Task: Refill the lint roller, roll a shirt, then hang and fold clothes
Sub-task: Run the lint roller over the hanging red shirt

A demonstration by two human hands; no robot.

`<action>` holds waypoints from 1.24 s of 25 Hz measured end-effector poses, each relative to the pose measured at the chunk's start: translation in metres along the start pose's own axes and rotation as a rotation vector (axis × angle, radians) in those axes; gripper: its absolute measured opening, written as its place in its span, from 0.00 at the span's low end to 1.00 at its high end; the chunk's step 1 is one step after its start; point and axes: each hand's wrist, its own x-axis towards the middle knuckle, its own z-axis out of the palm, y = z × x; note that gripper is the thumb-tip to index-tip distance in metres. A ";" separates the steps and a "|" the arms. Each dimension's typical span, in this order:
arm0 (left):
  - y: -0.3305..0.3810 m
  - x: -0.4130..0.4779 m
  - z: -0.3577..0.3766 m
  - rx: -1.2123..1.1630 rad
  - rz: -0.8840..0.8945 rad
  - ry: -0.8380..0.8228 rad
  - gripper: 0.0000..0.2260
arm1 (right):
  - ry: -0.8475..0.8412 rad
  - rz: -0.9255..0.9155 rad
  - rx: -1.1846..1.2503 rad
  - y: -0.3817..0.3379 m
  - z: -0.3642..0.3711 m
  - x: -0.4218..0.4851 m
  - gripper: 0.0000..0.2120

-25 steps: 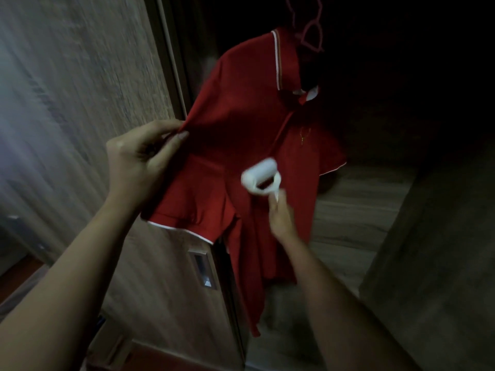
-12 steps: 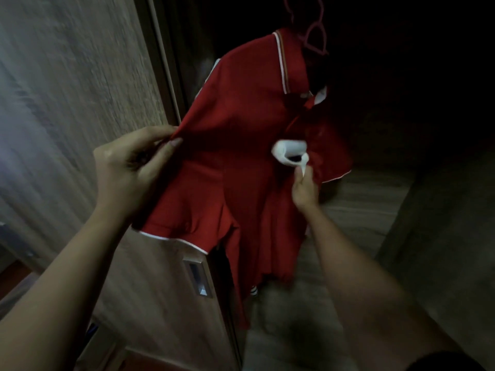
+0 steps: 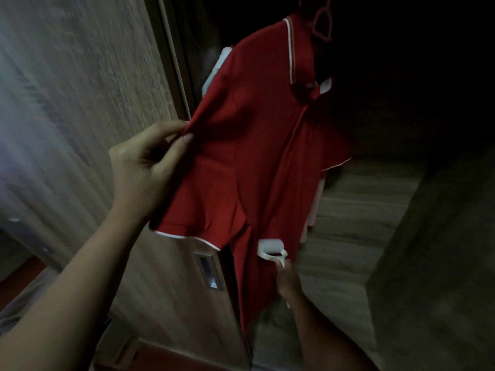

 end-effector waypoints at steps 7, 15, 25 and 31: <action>0.023 -0.050 0.026 0.082 -0.114 -0.013 0.09 | 0.304 -0.056 -0.055 -0.028 -0.063 -0.027 0.20; 0.056 -0.175 0.098 -0.016 -0.454 -0.170 0.12 | 0.486 0.025 -0.332 0.035 -0.148 -0.120 0.21; 0.314 -0.405 0.182 -0.049 -0.451 -0.641 0.09 | 0.520 0.043 -0.423 0.217 -0.319 -0.366 0.18; 0.506 -0.514 0.207 -0.176 -0.399 -0.841 0.08 | 0.644 0.226 -0.340 0.333 -0.417 -0.524 0.17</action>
